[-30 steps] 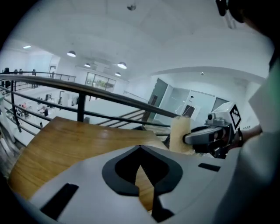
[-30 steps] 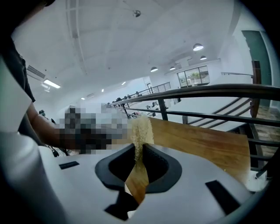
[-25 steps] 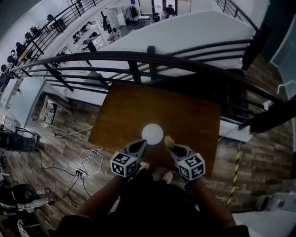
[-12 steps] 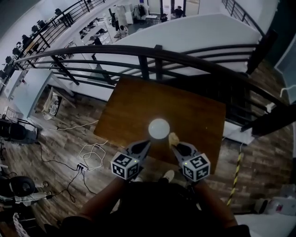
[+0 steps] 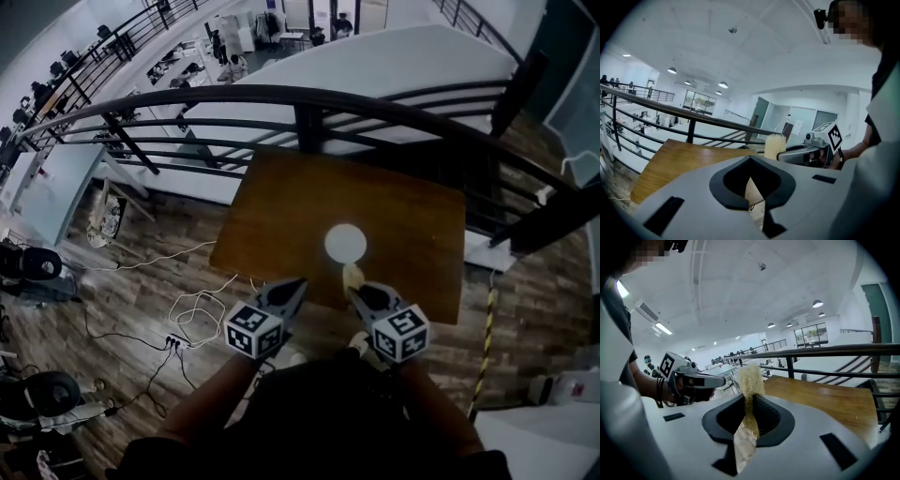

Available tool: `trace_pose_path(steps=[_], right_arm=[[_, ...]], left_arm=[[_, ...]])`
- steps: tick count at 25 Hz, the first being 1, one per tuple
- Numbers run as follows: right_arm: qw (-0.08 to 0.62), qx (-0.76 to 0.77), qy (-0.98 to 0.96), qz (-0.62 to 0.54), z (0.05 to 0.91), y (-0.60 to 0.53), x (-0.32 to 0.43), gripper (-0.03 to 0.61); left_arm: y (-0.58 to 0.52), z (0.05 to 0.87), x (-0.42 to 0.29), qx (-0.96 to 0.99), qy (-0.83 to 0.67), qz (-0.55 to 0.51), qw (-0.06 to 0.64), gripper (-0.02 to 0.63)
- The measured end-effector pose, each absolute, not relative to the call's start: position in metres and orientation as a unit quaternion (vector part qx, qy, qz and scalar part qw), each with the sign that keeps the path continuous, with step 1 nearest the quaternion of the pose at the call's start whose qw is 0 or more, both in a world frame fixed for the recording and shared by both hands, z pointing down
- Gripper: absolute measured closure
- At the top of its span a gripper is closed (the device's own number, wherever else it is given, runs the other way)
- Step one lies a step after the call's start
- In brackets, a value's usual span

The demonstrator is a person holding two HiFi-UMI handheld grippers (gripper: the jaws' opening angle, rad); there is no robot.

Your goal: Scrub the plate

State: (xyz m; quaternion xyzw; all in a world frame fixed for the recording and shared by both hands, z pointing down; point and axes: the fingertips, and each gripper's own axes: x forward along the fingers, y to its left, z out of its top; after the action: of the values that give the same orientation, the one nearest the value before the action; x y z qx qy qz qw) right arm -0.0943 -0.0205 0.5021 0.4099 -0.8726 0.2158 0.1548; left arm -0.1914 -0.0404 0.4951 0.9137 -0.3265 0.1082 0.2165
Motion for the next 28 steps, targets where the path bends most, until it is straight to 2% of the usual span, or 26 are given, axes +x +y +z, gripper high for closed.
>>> trace_pose_path(steps=[7, 12, 22, 28], right_arm=[[0.143, 0.440, -0.860, 0.216, 0.496, 0.017, -0.146, 0.525], [0.136, 0.451, -0.857, 0.211, 0.489, 0.052, -0.161, 0.525], [0.139, 0.459, -0.857, 0.188, 0.466, 0.104, -0.124, 0.525], [0.135, 0.453, -0.858, 0.201, 0.474, 0.166, -0.086, 0.525]], left_arm=[[-0.007, 0.499, -0.251, 0.924, -0.296, 0.108, 0.217, 0.604], [0.021, 0.494, -0.264, 0.933, -0.277, 0.096, 0.209, 0.604], [0.079, 0.481, -0.241, 0.938, -0.260, 0.080, 0.213, 0.604], [0.134, 0.480, -0.193, 0.938, -0.259, 0.074, 0.217, 0.604]])
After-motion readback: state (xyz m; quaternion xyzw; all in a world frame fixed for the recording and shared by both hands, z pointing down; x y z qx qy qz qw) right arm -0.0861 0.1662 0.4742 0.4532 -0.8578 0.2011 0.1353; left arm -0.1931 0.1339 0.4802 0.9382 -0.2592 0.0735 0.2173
